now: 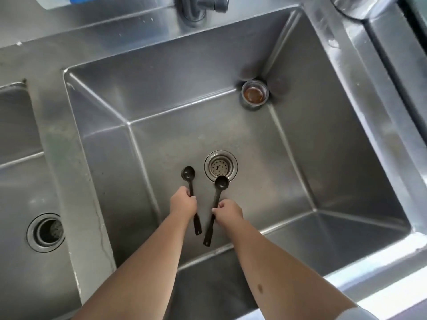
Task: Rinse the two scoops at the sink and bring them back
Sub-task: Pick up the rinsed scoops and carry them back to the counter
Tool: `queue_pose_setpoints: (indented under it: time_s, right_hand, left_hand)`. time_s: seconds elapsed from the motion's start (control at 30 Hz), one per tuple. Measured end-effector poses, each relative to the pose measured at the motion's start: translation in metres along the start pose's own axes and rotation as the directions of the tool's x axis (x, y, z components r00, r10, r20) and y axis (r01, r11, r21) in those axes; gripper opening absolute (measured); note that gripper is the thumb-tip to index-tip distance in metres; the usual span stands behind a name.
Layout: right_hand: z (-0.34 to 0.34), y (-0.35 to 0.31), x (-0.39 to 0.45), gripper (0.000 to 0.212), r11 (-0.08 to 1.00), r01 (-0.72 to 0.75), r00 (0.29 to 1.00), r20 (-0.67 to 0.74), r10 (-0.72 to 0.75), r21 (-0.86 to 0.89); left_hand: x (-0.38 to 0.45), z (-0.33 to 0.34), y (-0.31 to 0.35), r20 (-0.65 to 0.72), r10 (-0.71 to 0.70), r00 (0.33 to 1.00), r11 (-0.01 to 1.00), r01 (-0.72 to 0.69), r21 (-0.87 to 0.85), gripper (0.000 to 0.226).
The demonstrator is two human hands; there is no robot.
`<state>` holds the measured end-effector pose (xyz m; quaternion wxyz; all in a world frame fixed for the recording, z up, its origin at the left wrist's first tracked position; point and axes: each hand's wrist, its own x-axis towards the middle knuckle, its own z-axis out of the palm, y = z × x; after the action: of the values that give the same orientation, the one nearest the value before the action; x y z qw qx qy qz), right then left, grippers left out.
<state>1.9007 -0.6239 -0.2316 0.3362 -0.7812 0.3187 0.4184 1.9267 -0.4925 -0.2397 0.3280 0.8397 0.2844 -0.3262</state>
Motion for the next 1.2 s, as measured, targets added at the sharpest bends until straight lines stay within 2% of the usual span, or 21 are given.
queue_pose_setpoints:
  time_s: [0.07, 0.13, 0.2, 0.37, 0.43, 0.5, 0.63, 0.77, 0.87, 0.97, 1.1, 1.2]
  right_hand:
    - [-0.013, -0.014, -0.02, 0.026, 0.997, 0.069, 0.998, -0.001, -0.069, 0.032]
    - [-0.028, -0.027, -0.044, 0.018, 0.983, 0.111, 0.994, -0.029, -0.107, 0.15]
    - [-0.042, -0.038, -0.071, 0.01, 0.943, 0.137, 0.99, -0.06, -0.125, 0.303]
    - [-0.069, -0.052, -0.135, 0.01, 0.872, 0.243, 0.97, -0.127, -0.208, 0.425]
    - [-0.072, -0.054, -0.155, 0.008, 0.839, 0.276, 0.961, -0.149, -0.233, 0.468]
    - [-0.072, -0.053, -0.17, 0.019, 0.821, 0.282, 0.959, -0.158, -0.234, 0.496]
    - [-0.067, -0.044, -0.193, 0.015, 0.865, 0.281, 0.956, -0.202, -0.213, 0.416]
    - [-0.058, -0.039, -0.209, 0.011, 0.862, 0.261, 0.961, -0.203, -0.189, 0.434]
    - [-0.051, -0.04, -0.217, 0.006, 0.825, 0.249, 0.966, -0.189, -0.176, 0.507]
    - [-0.043, -0.04, -0.225, 0.004, 0.79, 0.256, 0.966, -0.174, -0.19, 0.557]
    - [-0.031, -0.033, -0.239, 0.006, 0.741, 0.246, 0.969, -0.148, -0.197, 0.625]
    - [-0.021, -0.024, -0.254, 0.008, 0.692, 0.252, 0.967, -0.191, -0.166, 0.677]
  left_hand:
    - [-0.013, -0.014, 0.008, 0.007, 0.008, 1.0, 0.997, -0.008, -0.081, 0.016]
    - [-0.033, -0.032, 0.019, 0.048, -0.006, 0.999, 0.962, 0.019, -0.272, 0.007]
    - [-0.055, -0.052, 0.03, 0.089, -0.003, 0.996, 0.885, 0.044, -0.463, 0.009]
    - [-0.115, -0.109, 0.04, 0.092, 0.046, 0.995, 0.677, 0.036, -0.735, 0.018]
    - [-0.136, -0.122, 0.04, 0.109, 0.056, 0.992, 0.622, 0.051, -0.781, 0.017]
    - [-0.153, -0.13, 0.037, 0.108, 0.035, 0.993, 0.591, 0.067, -0.804, 0.019]
    - [-0.173, -0.143, 0.026, 0.175, 0.038, 0.984, 0.509, 0.132, -0.851, 0.015]
    - [-0.19, -0.153, 0.012, 0.229, 0.045, 0.972, 0.569, 0.163, -0.806, 0.005]
    - [-0.201, -0.161, 0.003, 0.246, 0.012, 0.969, 0.635, 0.182, -0.751, 0.012]
    - [-0.21, -0.169, -0.005, 0.247, -0.003, 0.969, 0.639, 0.191, -0.745, 0.016]
    - [-0.223, -0.18, -0.015, 0.217, 0.042, 0.975, 0.68, 0.132, -0.721, 0.013]
    - [-0.234, -0.188, -0.025, 0.181, 0.118, 0.976, 0.728, 0.039, -0.684, 0.007]
